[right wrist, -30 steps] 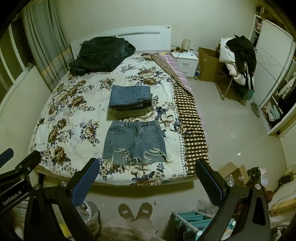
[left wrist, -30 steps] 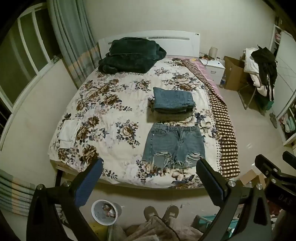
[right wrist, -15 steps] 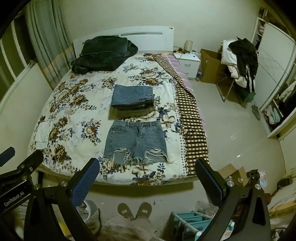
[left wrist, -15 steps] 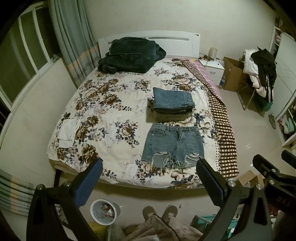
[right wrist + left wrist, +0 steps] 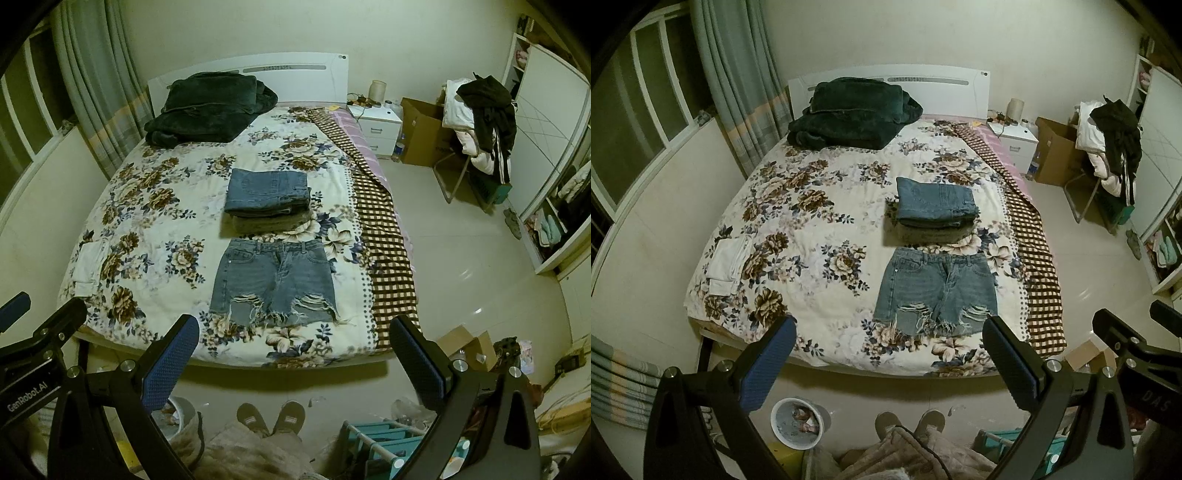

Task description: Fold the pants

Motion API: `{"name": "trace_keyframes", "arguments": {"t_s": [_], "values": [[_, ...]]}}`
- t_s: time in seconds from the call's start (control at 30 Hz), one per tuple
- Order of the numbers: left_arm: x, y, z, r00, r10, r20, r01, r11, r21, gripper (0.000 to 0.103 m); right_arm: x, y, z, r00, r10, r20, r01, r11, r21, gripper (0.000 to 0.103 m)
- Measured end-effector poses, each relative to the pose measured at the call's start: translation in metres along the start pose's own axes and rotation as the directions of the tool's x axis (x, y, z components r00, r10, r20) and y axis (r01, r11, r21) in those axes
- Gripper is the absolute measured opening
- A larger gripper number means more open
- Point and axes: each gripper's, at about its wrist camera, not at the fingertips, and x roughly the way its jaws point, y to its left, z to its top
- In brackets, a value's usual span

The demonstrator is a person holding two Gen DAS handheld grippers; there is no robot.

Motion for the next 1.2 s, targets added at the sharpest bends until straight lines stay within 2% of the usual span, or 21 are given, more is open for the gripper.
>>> {"name": "trace_keyframes", "arguments": {"t_s": [0.43, 1.2], "values": [[0.001, -0.001, 0.001, 1.000, 0.004, 0.008, -0.004, 1.000, -0.004, 0.103, -0.013, 0.016, 0.002, 1.000, 0.013, 0.007, -0.013, 1.000, -0.010, 0.103], [0.001, 0.000, 0.001, 1.000, -0.001, 0.017, 0.001, 1.000, -0.004, 0.103, -0.014, 0.014, 0.000, 1.000, 0.015, 0.011, -0.015, 1.000, -0.006, 0.103]]}}
